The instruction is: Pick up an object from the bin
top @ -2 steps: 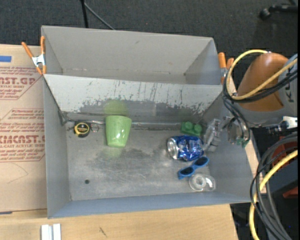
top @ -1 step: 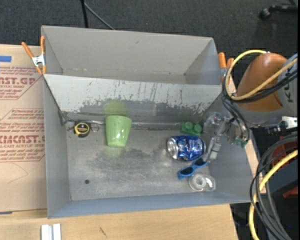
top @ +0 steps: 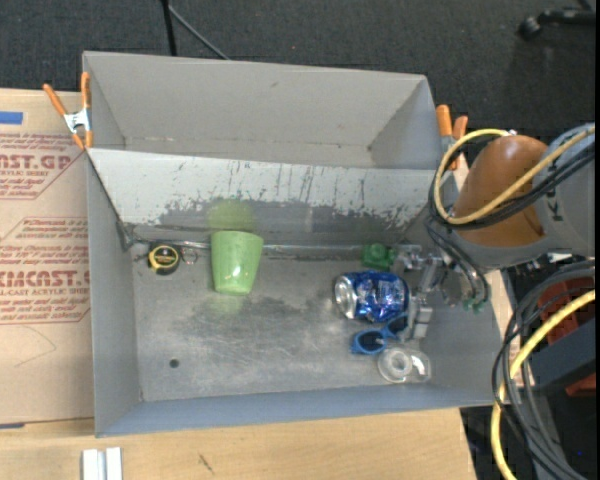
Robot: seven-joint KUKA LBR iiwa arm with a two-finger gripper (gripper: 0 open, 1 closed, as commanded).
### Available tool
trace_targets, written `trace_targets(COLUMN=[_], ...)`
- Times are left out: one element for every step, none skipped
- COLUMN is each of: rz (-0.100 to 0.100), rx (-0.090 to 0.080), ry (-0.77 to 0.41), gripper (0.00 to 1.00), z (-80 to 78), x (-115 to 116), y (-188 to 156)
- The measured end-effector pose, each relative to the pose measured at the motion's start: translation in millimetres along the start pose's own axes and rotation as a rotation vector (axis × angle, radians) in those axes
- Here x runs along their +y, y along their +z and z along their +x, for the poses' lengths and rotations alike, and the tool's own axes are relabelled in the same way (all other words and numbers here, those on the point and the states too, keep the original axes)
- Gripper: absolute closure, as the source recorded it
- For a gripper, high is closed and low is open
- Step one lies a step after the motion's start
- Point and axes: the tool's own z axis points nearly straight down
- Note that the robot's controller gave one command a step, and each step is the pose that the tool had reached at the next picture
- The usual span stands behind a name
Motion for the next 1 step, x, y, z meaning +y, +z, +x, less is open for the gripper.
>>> trace_targets(rz=[0.001], rx=[-0.004], ry=[0.001], gripper=[1.0], z=[-1.1], x=[-0.2], y=[-2.3])
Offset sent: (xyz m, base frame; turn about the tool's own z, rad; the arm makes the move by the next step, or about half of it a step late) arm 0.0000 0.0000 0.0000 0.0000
